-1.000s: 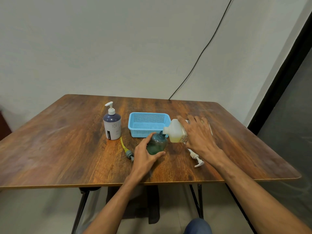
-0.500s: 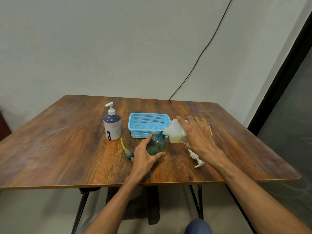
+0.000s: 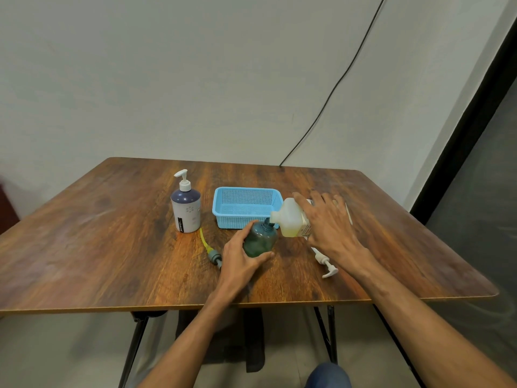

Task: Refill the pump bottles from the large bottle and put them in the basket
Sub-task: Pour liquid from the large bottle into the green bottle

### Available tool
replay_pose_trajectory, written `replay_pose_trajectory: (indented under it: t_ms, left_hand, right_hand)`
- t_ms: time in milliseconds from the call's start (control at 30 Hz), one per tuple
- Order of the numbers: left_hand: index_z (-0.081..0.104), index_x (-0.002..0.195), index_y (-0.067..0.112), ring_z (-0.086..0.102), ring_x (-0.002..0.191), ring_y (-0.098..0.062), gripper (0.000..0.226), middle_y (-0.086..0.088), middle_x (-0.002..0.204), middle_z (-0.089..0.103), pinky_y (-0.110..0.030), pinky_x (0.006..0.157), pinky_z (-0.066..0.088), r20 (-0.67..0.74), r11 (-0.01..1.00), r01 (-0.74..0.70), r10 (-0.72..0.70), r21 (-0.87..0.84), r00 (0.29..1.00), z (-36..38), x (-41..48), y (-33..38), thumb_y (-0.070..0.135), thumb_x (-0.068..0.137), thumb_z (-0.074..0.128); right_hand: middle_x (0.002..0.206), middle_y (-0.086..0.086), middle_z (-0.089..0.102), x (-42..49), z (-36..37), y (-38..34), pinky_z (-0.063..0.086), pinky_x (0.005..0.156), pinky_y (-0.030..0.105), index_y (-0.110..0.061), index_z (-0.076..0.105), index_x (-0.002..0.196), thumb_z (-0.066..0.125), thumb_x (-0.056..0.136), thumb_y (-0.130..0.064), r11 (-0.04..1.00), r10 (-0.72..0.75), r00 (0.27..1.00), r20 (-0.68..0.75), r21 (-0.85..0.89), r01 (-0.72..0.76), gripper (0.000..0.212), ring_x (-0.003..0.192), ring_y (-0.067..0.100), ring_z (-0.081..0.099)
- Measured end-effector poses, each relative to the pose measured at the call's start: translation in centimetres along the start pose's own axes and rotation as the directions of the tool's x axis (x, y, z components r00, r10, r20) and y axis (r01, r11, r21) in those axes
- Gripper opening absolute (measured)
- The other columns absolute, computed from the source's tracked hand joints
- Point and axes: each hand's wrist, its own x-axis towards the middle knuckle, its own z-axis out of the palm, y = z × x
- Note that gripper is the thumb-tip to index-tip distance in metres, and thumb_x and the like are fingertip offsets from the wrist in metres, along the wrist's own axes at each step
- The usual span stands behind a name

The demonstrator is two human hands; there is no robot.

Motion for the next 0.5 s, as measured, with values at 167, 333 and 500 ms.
replay_pose_trajectory:
  t_ms: [167, 333, 500]
  left_hand:
    - [0.048, 0.147, 0.022, 0.051, 0.121, 0.006, 0.088, 0.017, 0.133, 0.055, -0.016, 0.104, 0.041, 0.003, 1.0, 0.003, -0.003, 0.004, 1.0, -0.01, -0.04, -0.02, 0.032, 0.071, 0.091]
    - [0.047, 0.148, 0.02, 0.051, 0.127, -0.001, 0.09, 0.013, 0.136, 0.056, -0.019, 0.106, 0.041, 0.004, 1.0, 0.003, -0.003, 0.011, 1.0, 0.01, -0.02, 0.0, 0.032, 0.071, 0.091]
    - [0.047, 0.148, 0.021, 0.051, 0.127, -0.001, 0.089, 0.013, 0.138, 0.056, -0.023, 0.109, 0.042, 0.005, 1.0, 0.004, -0.004, 0.015, 1.0, -0.02, 0.02, -0.01, 0.033, 0.071, 0.091]
  right_hand:
    - [0.133, 0.012, 0.054, -0.06, -0.09, -0.04, 0.04, 0.102, 0.053, -0.026, 0.035, 0.15, 0.09, 0.059, -0.036, 1.0, 0.001, 1.0, 0.005, -0.011, -0.001, 0.107, 0.119, 0.032, 0.052]
    - [0.133, 0.012, 0.054, -0.04, -0.08, 0.0, 0.04, 0.102, 0.053, -0.027, 0.034, 0.149, 0.091, 0.058, -0.036, 1.0, 0.002, 1.0, 0.005, -0.01, -0.002, 0.108, 0.119, 0.032, 0.051]
    - [0.136, 0.012, 0.053, -0.07, -0.13, -0.01, 0.038, 0.105, 0.054, -0.027, 0.033, 0.15, 0.09, 0.062, -0.036, 1.0, 0.002, 1.0, 0.012, -0.001, -0.002, 0.106, 0.123, 0.033, 0.05]
